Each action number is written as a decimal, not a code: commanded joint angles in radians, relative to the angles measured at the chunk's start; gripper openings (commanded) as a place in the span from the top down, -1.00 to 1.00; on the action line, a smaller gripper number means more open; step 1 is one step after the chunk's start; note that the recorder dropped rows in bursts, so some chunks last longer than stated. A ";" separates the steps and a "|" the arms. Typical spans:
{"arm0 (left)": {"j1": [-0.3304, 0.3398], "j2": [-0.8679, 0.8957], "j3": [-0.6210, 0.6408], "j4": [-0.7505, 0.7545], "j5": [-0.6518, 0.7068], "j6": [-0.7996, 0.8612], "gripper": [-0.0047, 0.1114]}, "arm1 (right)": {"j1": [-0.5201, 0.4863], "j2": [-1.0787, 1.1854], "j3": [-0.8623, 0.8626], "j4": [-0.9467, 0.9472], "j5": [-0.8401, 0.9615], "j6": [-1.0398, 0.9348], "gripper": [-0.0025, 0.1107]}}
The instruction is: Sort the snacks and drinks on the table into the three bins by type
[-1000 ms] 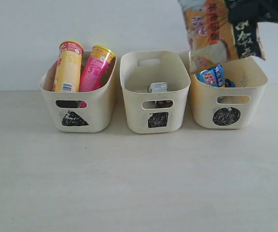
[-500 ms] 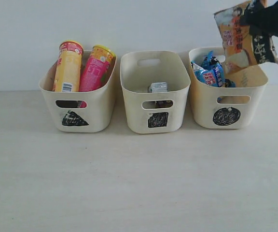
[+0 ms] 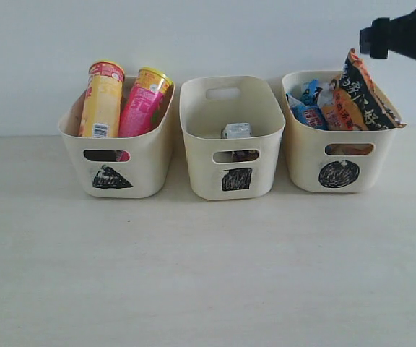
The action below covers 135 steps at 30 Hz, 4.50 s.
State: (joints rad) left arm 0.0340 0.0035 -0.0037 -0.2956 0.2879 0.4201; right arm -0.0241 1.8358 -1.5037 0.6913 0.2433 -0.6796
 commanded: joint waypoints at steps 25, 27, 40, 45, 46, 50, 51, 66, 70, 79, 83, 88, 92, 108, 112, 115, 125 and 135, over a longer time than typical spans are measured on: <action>0.003 -0.004 0.004 -0.012 -0.004 0.000 0.84 | -0.007 -0.983 0.944 -0.241 -0.637 0.534 0.96; 0.003 -0.004 0.004 -0.012 -0.004 0.000 0.84 | -0.007 -1.043 0.998 -0.572 -0.632 0.733 0.96; 0.003 -0.004 0.004 -0.012 -0.004 0.000 0.84 | -0.007 -1.307 1.085 -0.808 -0.205 0.953 0.96; 0.003 -0.004 0.004 -0.012 -0.004 0.000 0.84 | -0.007 -1.316 1.085 -0.808 0.007 0.866 0.96; 0.003 -0.004 0.004 -0.012 -0.004 0.000 0.84 | -0.007 -1.316 1.085 -0.808 0.038 0.866 0.96; 0.003 -0.004 0.004 -0.012 -0.004 0.000 0.84 | -0.007 -1.316 1.085 -0.797 0.092 0.885 0.96; 0.003 -0.004 0.004 -0.012 -0.004 0.000 0.84 | -0.007 -1.316 1.085 -0.797 0.092 0.885 0.96; 0.003 -0.004 0.004 -0.012 -0.004 0.000 0.84 | -0.007 -1.316 1.085 -0.797 0.091 0.885 0.96; 0.003 -0.004 0.004 -0.012 -0.004 0.000 0.84 | -0.007 -1.316 1.085 -0.797 0.091 0.885 0.96; 0.003 -0.004 0.004 -0.012 -0.004 0.000 0.84 | -0.007 -1.429 1.085 -0.802 0.136 0.706 0.96; 0.003 -0.004 0.004 -0.012 -0.004 0.000 0.84 | -0.007 -1.500 1.137 -0.802 0.043 0.643 0.96; 0.003 -0.004 0.004 -0.012 -0.004 0.000 0.84 | -0.007 -1.604 1.324 -0.777 -0.201 0.645 0.96; 0.003 -0.004 0.004 -0.012 -0.004 0.000 0.84 | -0.007 -1.691 1.432 -0.775 -0.213 0.692 0.96; 0.003 -0.004 0.004 -0.012 -0.004 0.000 0.84 | -0.007 -1.836 1.504 -0.775 0.090 0.637 0.96; 0.003 -0.004 0.004 -0.012 -0.004 0.000 0.84 | -0.007 -1.836 1.504 -0.724 0.090 0.608 0.96; 0.003 -0.004 0.004 -0.012 -0.004 0.000 0.84 | -0.007 -1.836 1.504 -0.636 0.090 0.611 0.96; 0.003 -0.004 0.004 -0.012 -0.004 0.000 0.84 | -0.007 -1.836 1.504 -0.634 0.090 0.611 0.96; 0.003 -0.004 0.004 -0.012 -0.004 0.000 0.84 | -0.007 -1.836 1.504 -0.634 0.090 0.611 0.96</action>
State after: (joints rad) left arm 0.0340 0.0035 -0.0037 -0.2956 0.2879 0.4201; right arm -0.0300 0.0056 0.0010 0.0552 0.3358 -0.0671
